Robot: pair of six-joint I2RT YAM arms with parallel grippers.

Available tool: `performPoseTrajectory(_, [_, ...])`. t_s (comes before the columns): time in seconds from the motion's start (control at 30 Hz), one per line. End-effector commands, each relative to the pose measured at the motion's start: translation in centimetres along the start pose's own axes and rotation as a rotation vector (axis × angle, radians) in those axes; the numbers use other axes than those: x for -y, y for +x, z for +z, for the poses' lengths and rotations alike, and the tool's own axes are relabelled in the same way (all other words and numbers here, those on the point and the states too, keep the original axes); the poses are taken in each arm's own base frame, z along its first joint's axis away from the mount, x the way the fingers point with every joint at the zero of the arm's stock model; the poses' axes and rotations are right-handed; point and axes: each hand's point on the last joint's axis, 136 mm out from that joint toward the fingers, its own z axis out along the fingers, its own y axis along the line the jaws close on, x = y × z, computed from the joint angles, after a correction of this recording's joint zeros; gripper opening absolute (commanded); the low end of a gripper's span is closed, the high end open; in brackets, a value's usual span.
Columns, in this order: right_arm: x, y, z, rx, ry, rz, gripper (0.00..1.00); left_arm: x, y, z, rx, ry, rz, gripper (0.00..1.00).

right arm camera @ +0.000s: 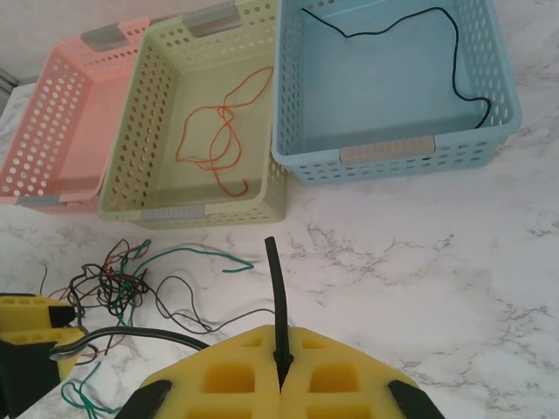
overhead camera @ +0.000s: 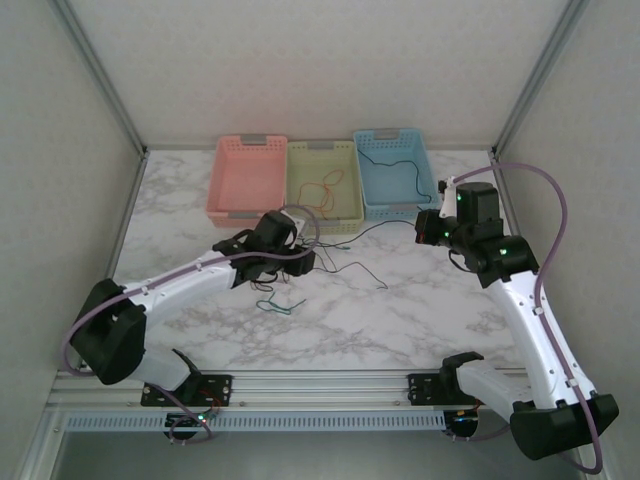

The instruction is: Untangle the cables

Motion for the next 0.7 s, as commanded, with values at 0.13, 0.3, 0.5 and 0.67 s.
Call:
performPoseTrajectory(0.13, [-0.2, -0.3, -1.0, 0.026, -0.014, 0.002, 0.00, -0.2, -1.8, 0.0, 0.037, -0.020, 0.027, 0.44])
performPoseTrajectory(0.3, [-0.3, -0.3, -1.3, 0.029, -0.016, 0.002, 0.00, -0.9, -1.4, 0.8, 0.023, -0.056, 0.048, 0.42])
performPoseTrajectory(0.5, [-0.2, -0.1, -1.2, 0.026, -0.016, 0.000, 0.00, -1.1, -2.0, 1.1, 0.044, -0.074, 0.052, 0.36])
performPoseTrajectory(0.67, [-0.1, 0.0, -1.4, 0.030, -0.012, -0.003, 0.00, -1.4, -1.8, 1.0, 0.050, -0.085, 0.051, 0.20])
